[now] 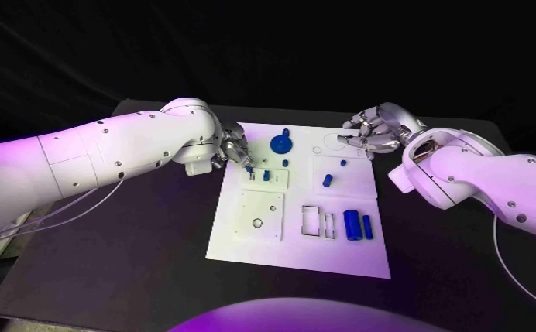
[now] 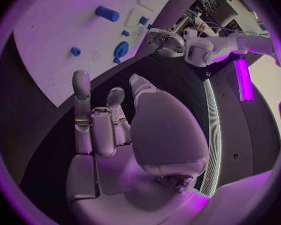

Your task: Assemble the parts on the task board

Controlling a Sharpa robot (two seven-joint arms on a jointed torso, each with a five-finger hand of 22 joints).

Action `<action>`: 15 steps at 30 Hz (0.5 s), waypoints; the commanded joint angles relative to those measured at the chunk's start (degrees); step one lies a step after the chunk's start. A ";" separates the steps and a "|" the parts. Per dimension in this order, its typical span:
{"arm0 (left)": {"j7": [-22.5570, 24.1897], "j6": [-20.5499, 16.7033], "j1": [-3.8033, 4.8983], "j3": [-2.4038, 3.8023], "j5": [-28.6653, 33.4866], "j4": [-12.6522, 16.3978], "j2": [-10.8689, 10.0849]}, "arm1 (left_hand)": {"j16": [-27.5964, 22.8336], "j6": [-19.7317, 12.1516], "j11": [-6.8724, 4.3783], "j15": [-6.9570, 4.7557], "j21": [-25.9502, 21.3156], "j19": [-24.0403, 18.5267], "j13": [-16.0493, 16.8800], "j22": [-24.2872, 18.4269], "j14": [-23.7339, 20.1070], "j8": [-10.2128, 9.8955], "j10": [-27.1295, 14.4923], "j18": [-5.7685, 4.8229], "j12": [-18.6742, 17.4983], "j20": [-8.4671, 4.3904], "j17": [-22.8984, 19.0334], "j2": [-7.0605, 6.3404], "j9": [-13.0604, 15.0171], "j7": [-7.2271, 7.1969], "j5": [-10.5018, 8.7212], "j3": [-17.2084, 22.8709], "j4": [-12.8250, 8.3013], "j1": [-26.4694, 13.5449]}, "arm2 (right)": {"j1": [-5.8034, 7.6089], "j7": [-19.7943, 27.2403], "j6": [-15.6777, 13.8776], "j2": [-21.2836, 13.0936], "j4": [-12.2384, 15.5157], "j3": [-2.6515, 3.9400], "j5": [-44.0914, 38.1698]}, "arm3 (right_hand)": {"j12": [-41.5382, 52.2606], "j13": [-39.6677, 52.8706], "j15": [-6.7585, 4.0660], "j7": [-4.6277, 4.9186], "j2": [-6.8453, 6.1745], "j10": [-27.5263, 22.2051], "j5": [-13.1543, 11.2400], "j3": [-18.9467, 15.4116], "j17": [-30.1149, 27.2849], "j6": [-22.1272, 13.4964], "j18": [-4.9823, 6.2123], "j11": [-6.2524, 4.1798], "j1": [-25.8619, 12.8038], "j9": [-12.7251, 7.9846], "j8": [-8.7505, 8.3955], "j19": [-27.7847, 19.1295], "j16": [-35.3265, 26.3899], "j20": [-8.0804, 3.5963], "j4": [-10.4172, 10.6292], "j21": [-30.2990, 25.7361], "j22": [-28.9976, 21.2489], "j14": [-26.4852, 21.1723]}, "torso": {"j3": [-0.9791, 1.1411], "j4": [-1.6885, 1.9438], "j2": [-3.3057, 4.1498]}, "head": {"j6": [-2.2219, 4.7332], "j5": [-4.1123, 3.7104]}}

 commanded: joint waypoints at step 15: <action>0.02 0.84 -0.85 -0.03 -2.68 0.45 0.81 | 0.21 1.20 -0.02 -0.32 0.38 0.29 0.08 0.12 5.94 0.25 0.46 -0.94 0.27 -0.18 15.09 0.33 5.20 -0.73 0.43 8.67 -8.07 -0.01 | -0.09 0.29 0.35 -0.11 0.17 0.00 0.00 | 0.42 -0.08 -0.11 -0.05 0.06 -0.19 0.33 0.47 0.04 -0.32 0.44 -0.07 -0.75 -0.03 0.33 -0.13 -0.19 -0.07 -0.12 -0.27 -0.05 0.11 | 0.09 -0.03 0.05 | -0.27 -0.07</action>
